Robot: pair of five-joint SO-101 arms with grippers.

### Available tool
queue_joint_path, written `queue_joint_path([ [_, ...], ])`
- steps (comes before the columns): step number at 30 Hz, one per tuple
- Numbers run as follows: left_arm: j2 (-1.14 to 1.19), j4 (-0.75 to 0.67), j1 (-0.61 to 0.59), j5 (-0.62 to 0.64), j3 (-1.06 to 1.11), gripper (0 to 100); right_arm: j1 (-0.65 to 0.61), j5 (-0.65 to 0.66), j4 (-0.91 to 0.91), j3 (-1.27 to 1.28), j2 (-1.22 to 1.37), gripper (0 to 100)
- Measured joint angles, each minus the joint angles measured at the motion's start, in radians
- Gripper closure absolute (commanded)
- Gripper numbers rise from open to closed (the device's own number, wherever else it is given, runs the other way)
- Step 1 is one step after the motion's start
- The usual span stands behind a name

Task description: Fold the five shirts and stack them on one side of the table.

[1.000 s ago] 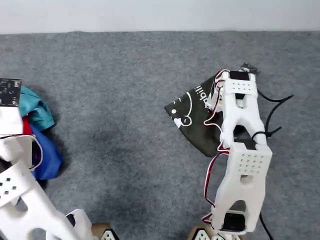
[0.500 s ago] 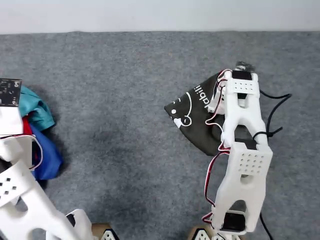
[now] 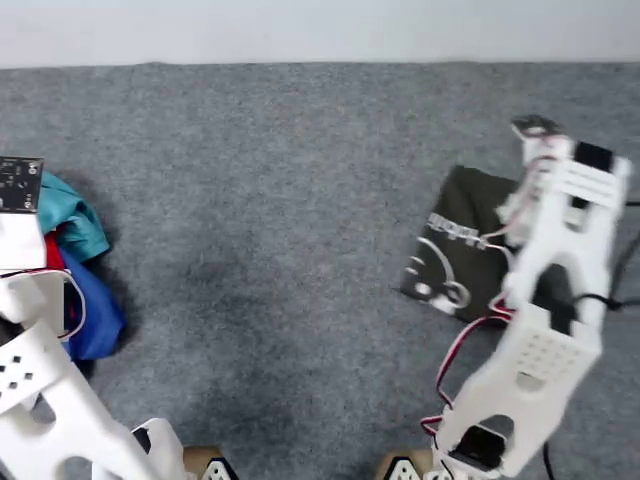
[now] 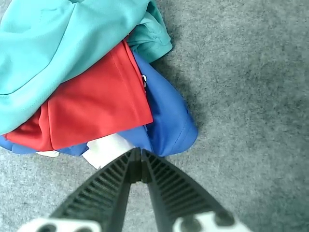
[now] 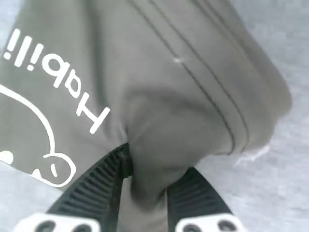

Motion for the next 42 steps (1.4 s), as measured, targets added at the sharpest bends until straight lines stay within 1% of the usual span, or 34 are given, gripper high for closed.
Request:
queue_joint_path([
  [3, 0.000, 0.000, 0.000, 0.000, 0.000, 99, 0.089, 0.104, -0.009, 0.002, -0.002, 98.8],
  [8, 0.000, 0.000, 0.000, 0.000, 0.000, 99, 0.216, 0.221, -0.115, 0.002, -0.002, 98.8],
  [14, 0.000, 0.000, 0.000, 0.000, 0.000, 99, 0.302, 0.296, -0.203, 0.002, 0.026, 98.8],
  [20, 0.000, 0.000, 0.000, 0.000, 0.000, 99, 0.342, 0.304, -0.264, 0.002, 0.041, 97.5],
  [22, 0.000, 0.000, 0.000, 0.000, 0.000, 99, 0.347, 0.304, -0.264, 0.002, 0.041, 92.7],
  [25, 0.000, 0.000, 0.000, 0.000, 0.003, 99, 0.348, 0.304, -0.264, 0.002, 0.043, 82.1],
  [27, 0.000, 0.000, 0.000, 0.000, 0.003, 99, 0.348, 0.298, -0.264, 0.002, 0.043, 77.5],
  [30, 0.000, 0.000, 0.000, 0.000, 0.003, 99, 0.356, 0.232, -0.264, 0.002, 0.032, 74.3],
  [33, 0.000, 0.000, 0.000, 0.000, 0.003, 99, 0.361, 0.163, -0.264, 0.002, -0.018, 74.0],
  [36, 0.000, 0.000, 0.000, 0.000, 0.003, 99, 0.361, 0.144, -0.221, 0.002, -0.086, 77.9],
  [38, 0.000, 0.000, 0.000, 0.000, 0.003, 99, 0.345, 0.143, -0.155, 0.002, -0.124, 84.8],
  [41, 0.000, 0.000, 0.000, 0.000, 0.003, 99, 0.293, 0.144, -0.020, 0.002, -0.167, 99.1],
  [42, 0.000, 0.000, 0.000, 0.000, 0.003, 99, 0.273, 0.144, 0.023, 0.002, -0.173, 99.0],
])
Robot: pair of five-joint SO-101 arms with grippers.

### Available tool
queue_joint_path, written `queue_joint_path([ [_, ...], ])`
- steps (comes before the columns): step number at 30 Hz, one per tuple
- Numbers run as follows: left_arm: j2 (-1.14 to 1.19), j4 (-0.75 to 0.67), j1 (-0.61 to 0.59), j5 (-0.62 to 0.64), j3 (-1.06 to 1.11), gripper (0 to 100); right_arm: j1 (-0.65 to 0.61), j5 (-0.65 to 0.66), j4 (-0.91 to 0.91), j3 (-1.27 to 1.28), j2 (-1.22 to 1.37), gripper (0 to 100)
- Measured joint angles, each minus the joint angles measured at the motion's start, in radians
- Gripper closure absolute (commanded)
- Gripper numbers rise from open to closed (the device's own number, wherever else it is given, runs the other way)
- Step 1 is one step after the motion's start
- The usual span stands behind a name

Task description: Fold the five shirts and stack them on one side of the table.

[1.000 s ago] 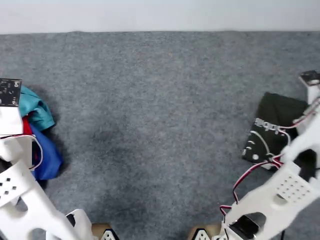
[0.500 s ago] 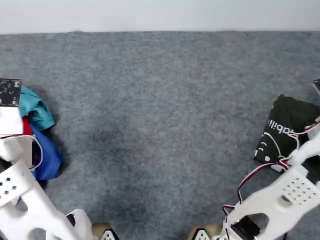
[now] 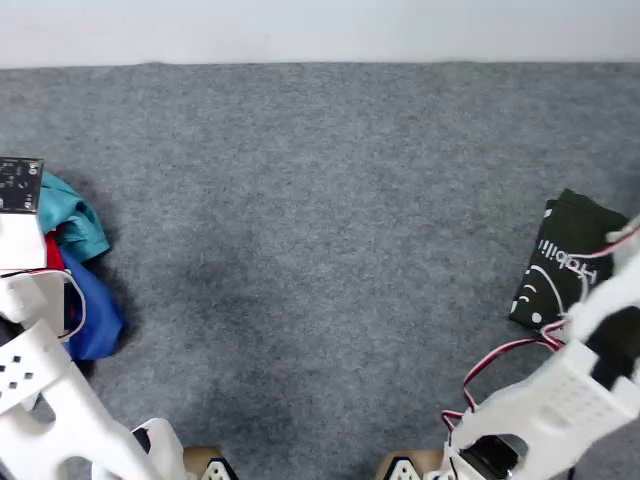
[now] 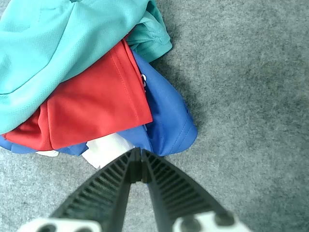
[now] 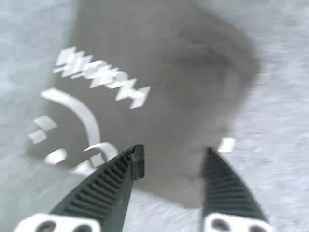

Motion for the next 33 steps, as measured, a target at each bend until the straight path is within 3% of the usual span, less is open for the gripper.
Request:
queue_joint_path([
  [7, 0.000, 0.000, 0.000, 0.000, 0.000, 99, -0.098, -0.012, 0.157, 0.055, -0.003, 98.8],
  [22, 0.000, 0.000, 0.000, 0.000, 0.000, 99, -0.245, -0.130, 0.015, 0.160, 0.244, 98.9],
  [33, 0.000, 0.000, 0.000, 0.000, 0.000, 99, -0.269, -0.157, 0.167, 0.160, -0.011, 98.9],
])
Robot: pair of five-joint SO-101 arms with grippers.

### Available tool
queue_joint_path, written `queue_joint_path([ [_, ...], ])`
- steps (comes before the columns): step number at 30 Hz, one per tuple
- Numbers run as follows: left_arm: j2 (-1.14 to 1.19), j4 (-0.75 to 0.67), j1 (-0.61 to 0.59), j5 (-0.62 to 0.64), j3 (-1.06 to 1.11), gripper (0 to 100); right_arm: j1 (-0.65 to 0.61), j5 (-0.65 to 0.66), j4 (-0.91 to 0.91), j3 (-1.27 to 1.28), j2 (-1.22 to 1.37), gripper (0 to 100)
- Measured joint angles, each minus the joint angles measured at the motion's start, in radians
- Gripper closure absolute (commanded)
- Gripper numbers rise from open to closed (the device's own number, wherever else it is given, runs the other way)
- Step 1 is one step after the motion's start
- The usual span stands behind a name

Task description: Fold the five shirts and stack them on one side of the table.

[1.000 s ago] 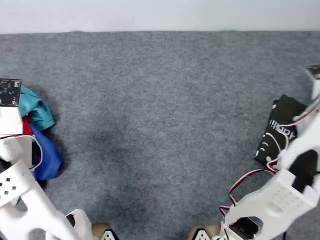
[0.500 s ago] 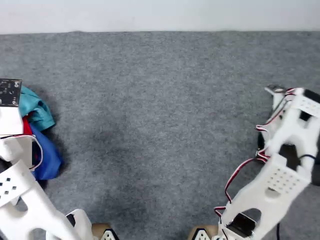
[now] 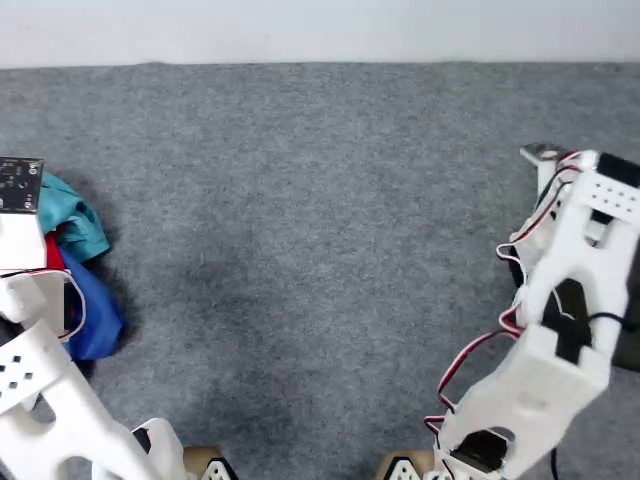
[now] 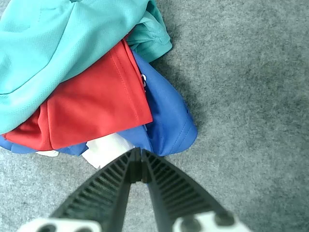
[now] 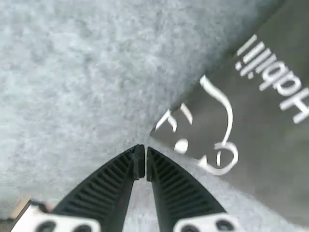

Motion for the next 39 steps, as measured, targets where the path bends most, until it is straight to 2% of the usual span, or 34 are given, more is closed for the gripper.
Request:
queue_joint_path([
  [5, 0.000, 0.000, 0.000, 0.000, 0.000, 99, 0.000, -0.043, 0.026, 0.060, -0.152, 98.9],
  [11, 0.000, 0.000, 0.000, -0.002, 0.000, 99, -0.006, -0.140, 0.026, 0.273, -0.399, 98.9],
  [18, 0.000, 0.000, 0.000, -0.103, 0.000, 82, -0.021, -0.152, 0.026, 0.552, -0.666, 98.9],
  [24, 0.012, -0.092, -0.063, -0.229, 0.021, 80, -0.021, -0.152, 0.026, 0.704, -0.827, 98.9],
  [30, 0.206, -0.206, -0.132, -0.381, 0.034, 80, -0.021, -0.152, 0.026, 0.812, -0.941, 98.9],
  [39, 0.528, -0.224, -0.143, -0.509, -0.095, 80, -0.021, -0.152, 0.026, 0.875, -1.086, 98.9],
])
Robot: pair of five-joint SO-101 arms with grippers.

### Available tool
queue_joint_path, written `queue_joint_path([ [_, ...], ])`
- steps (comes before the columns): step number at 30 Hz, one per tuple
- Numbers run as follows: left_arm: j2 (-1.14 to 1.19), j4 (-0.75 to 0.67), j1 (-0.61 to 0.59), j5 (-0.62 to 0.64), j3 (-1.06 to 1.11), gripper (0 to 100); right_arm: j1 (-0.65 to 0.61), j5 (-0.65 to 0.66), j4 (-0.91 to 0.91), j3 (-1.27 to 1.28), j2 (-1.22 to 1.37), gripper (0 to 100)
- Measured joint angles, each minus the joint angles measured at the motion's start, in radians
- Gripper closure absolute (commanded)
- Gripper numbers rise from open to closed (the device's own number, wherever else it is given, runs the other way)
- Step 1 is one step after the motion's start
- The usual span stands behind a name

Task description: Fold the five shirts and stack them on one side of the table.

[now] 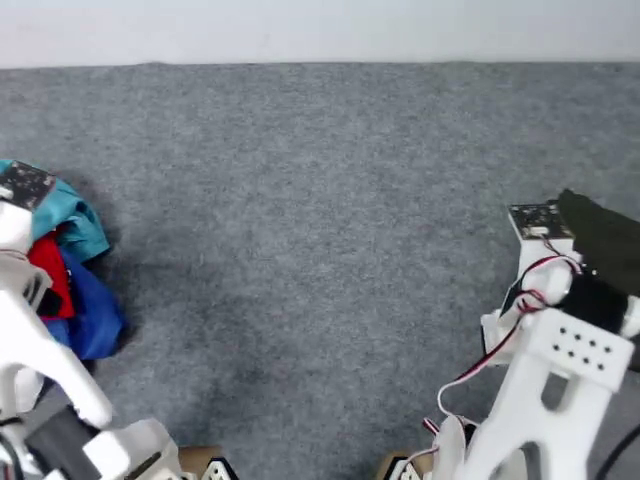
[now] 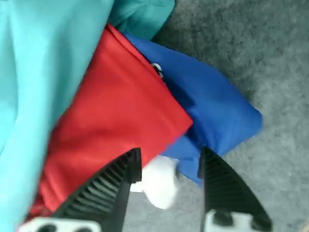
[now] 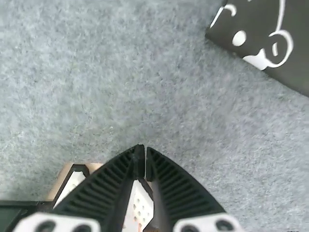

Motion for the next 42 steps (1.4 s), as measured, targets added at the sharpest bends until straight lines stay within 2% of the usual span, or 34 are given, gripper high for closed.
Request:
queue_joint_path([
  [8, 0.087, -0.078, 0.000, 0.046, -0.267, 80, 0.100, 0.000, 0.000, 0.000, -0.072, 98.9],
  [17, 0.262, -0.210, 0.000, 0.058, -0.284, 80, 0.118, 0.000, 0.000, 0.000, -0.075, 98.9],
  [19, 0.318, -0.239, 0.000, 0.068, -0.284, 84, 0.118, 0.000, 0.000, 0.000, -0.075, 98.9],
  [22, 0.384, -0.302, 0.006, 0.132, -0.284, 98, 0.118, 0.000, 0.000, 0.000, -0.075, 98.9],
  [28, 0.368, -0.341, 0.064, 0.207, -0.284, 100, 0.118, 0.000, 0.000, 0.000, -0.075, 98.9],
  [36, 0.061, -0.341, 0.239, 0.430, -0.284, 100, 0.118, 0.000, 0.000, 0.000, -0.075, 98.9],
  [42, -0.157, -0.339, 0.502, 0.580, -0.284, 100, 0.118, 0.000, 0.000, 0.000, -0.075, 98.9],
])
